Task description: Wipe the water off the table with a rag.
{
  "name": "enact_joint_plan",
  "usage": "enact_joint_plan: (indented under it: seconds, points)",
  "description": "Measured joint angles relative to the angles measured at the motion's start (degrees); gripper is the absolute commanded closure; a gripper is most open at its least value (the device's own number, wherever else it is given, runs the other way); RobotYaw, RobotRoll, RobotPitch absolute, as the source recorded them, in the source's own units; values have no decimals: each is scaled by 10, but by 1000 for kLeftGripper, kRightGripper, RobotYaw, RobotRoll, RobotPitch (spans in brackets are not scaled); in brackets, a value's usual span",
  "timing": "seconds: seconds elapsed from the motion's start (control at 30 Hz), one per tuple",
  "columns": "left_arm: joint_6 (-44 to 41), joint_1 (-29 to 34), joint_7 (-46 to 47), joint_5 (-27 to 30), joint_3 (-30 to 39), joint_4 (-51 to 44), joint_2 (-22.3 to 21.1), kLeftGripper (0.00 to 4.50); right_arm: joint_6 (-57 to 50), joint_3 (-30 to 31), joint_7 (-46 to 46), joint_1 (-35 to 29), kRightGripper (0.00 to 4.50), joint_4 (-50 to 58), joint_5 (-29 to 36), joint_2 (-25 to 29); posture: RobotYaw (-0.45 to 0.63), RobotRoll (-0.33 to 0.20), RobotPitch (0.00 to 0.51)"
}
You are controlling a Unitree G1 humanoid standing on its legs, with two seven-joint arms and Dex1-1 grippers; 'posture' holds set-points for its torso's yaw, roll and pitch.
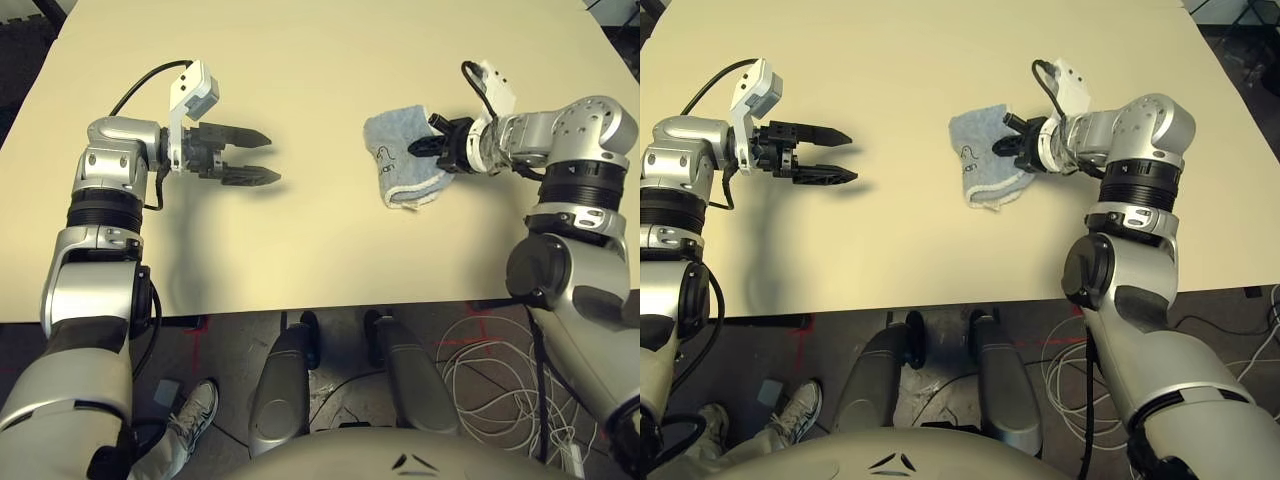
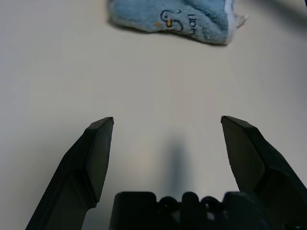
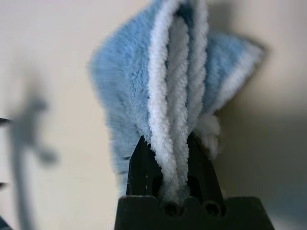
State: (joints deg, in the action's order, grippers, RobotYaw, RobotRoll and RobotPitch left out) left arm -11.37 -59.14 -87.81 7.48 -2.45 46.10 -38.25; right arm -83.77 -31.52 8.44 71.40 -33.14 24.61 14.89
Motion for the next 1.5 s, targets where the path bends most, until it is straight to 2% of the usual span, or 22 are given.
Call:
enact_joint_plan:
  seconds: [0.13,0.3,0.43,0.6,0.87,1.2,1.33,1.5]
  points:
    - [3,-6,1,-1,-2,5,2,0,4,-32,-16,60,4479,6,14,-32,-73,0,289]
    - [5,-9,2,-1,-4,17,4,0,2,-56,-41,67,4479,21,30,-88,-73,0,289]
    - [6,-9,4,-1,-4,17,7,0,10,-64,-57,54,4479,38,37,-114,-71,0,291]
    - [6,-8,6,-1,-4,17,8,0,24,-57,-70,-12,4480,37,34,-113,-69,0,294]
    - [6,-8,11,-1,-4,18,9,0,73,-26,-64,-43,4480,-19,17,-38,-66,0,297]
    - [6,-6,13,0,-4,18,10,0,153,40,-6,-25,4480,-128,-3,82,-72,0,289]
    - [6,-6,13,0,-4,18,10,0,184,55,8,-15,4480,-166,-12,100,-72,0,284]
    - [6,-6,14,0,-4,21,11,0,182,55,9,9,4480,-175,-6,93,-69,0,278]
